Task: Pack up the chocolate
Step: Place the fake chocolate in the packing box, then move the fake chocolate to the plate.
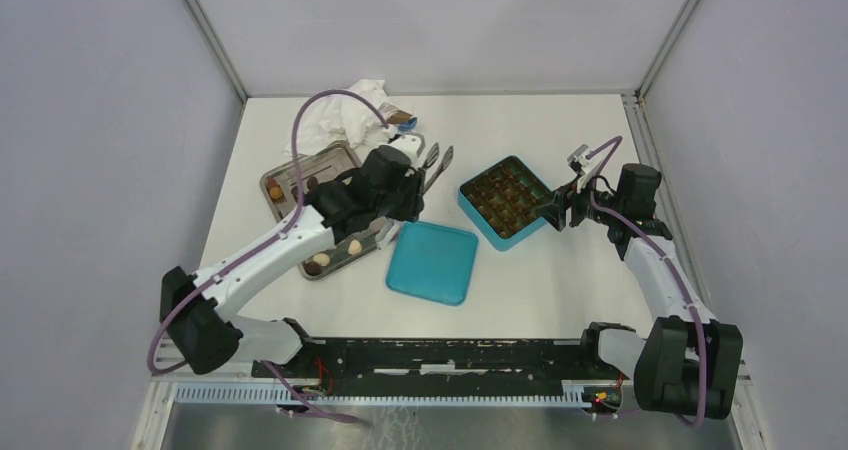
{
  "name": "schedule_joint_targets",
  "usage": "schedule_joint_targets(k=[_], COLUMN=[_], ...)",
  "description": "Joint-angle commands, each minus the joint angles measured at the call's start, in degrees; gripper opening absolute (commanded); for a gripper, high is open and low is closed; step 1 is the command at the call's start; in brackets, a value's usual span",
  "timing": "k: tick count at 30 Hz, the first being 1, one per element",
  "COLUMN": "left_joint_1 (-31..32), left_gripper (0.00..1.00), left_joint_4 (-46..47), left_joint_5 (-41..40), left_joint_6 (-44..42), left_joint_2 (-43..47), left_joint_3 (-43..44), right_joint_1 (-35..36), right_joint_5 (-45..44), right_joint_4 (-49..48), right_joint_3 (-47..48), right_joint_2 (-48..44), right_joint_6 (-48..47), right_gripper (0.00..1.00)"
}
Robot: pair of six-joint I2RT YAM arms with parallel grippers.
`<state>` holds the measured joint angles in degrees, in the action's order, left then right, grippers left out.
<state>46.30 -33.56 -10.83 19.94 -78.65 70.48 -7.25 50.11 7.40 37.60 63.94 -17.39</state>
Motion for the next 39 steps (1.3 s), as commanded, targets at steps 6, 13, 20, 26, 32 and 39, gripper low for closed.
schedule_joint_targets(k=[6,13,20,26,32,39], left_joint_1=[-20.1,-26.6,-31.5,-34.8,-37.2,-40.4], left_gripper=[0.46,0.49,0.49,0.51,0.51,0.42], left_joint_4=[-3.6,-3.1,-3.0,-3.1,-3.4,-3.5], left_joint_5=[2.2,1.6,5.5,9.8,10.6,14.4], left_joint_6=[-5.4,-8.4,-9.1,-9.3,-9.6,-9.0], left_joint_2=[11.2,7.7,2.0,-2.0,-5.1,-9.0], left_joint_3=[-10.7,-11.7,-9.1,-7.1,-4.0,-1.5], right_joint_1=[-0.2,-0.2,-0.2,-0.2,-0.2,-0.2], right_joint_5=[1.8,1.8,2.3,2.6,3.0,3.2], right_joint_4=[-0.8,-0.8,-0.5,-0.3,-0.2,-0.2], right_joint_3=[1.8,1.8,1.9,2.0,2.0,2.0], right_joint_2=[0.9,1.5,1.4,1.4,1.5,1.6], right_joint_6=[-1.2,-1.2,-1.3,-1.4,-1.3,-1.3], right_gripper=[0.65,0.65,0.65,0.65,0.65,0.65])
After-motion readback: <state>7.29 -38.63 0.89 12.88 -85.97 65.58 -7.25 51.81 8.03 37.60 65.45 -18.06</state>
